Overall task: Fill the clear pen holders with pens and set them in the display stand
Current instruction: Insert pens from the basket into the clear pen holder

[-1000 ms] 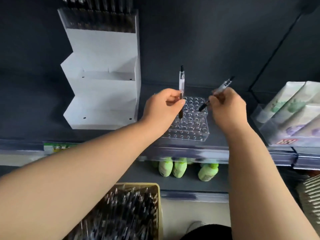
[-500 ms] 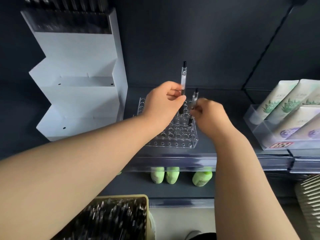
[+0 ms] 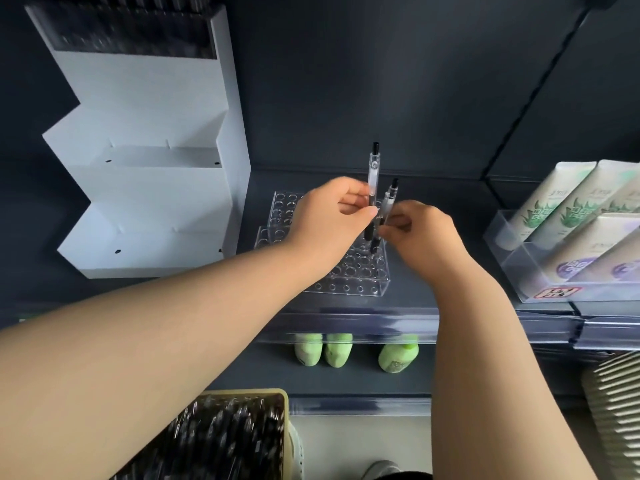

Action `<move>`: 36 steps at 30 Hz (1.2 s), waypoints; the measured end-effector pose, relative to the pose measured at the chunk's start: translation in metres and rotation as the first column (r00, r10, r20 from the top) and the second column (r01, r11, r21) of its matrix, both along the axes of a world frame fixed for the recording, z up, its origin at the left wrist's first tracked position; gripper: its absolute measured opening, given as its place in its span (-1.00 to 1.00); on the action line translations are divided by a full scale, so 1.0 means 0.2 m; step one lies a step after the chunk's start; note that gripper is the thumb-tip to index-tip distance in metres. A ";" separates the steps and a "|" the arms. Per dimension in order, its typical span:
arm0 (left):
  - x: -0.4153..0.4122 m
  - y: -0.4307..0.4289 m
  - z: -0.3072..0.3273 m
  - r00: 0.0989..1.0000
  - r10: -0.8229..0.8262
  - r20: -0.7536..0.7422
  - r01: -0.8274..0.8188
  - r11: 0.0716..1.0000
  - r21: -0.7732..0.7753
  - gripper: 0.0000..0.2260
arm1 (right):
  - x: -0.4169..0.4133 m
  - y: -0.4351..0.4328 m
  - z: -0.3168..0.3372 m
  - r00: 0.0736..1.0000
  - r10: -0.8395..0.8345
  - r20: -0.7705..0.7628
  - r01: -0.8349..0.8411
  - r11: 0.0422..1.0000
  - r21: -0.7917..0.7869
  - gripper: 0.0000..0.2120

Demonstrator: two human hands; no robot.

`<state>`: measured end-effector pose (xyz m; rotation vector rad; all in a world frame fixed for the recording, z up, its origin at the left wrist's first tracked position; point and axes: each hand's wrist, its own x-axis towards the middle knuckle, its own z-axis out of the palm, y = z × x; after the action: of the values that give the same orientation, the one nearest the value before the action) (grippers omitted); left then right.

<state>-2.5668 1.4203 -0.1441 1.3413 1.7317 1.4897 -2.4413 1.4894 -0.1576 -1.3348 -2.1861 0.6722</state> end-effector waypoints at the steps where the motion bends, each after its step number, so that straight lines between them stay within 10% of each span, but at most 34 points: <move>1: 0.01 0.01 0.00 1.000 -0.006 -0.001 0.006 1.000 0.003 -0.80 | 0.02 0.00 0.00 1.000 -0.008 -0.010 0.008 1.000 -0.010 -0.76; 36: -0.01 -0.13 -0.10 0.929 -0.046 -0.367 -0.045 0.971 -0.233 -0.79 | 0.11 -0.22 0.04 0.985 -0.018 0.170 0.022 0.999 -0.023 -0.77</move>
<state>-2.5694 1.3948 -0.1634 1.5634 2.0633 1.0283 -2.4193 1.4459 -0.1503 -1.4731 -2.3003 0.5997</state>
